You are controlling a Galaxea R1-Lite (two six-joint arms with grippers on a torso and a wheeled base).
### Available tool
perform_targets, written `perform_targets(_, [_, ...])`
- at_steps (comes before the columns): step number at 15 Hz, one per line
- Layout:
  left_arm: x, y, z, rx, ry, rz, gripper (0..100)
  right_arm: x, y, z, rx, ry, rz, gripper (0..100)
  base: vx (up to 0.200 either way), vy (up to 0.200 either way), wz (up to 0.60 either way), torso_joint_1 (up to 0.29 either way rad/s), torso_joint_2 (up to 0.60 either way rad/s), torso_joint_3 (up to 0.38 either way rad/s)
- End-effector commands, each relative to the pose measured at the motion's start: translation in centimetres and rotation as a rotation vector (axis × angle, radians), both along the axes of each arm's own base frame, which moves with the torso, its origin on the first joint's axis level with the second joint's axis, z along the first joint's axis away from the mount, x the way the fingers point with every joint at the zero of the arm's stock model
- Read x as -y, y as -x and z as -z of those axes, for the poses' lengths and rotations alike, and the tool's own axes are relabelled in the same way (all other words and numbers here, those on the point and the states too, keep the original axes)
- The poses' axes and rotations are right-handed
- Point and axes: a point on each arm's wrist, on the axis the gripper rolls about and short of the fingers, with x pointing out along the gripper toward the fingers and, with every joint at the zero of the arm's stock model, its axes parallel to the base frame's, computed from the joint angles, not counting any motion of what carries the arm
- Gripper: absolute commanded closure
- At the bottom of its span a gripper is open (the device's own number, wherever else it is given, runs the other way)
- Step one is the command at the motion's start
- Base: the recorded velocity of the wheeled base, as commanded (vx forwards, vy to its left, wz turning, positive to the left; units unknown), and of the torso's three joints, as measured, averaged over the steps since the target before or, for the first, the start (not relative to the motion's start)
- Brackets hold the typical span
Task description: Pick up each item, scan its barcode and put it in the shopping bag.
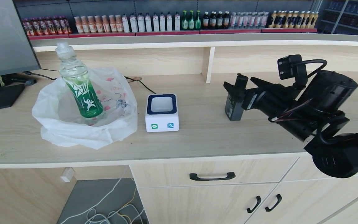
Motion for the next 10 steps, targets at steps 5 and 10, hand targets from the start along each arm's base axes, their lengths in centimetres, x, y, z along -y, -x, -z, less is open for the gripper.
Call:
perform_targets(5, [0.0, 0.0, 0.0, 0.000, 0.002, 0.000, 0, -0.4, -2.0, 1.6, -0.030, 0.009, 0.014, 0, 0.000, 0.000, 0.00, 0.000, 0.00, 0.000])
perform_targets(10, [0.0, 0.0, 0.0, 0.000, 0.004, 0.000, 0, 0.3, -3.2, 2.7, -0.050, 0.024, 0.053, 0, 0.000, 0.000, 0.00, 0.000, 0.00, 0.000])
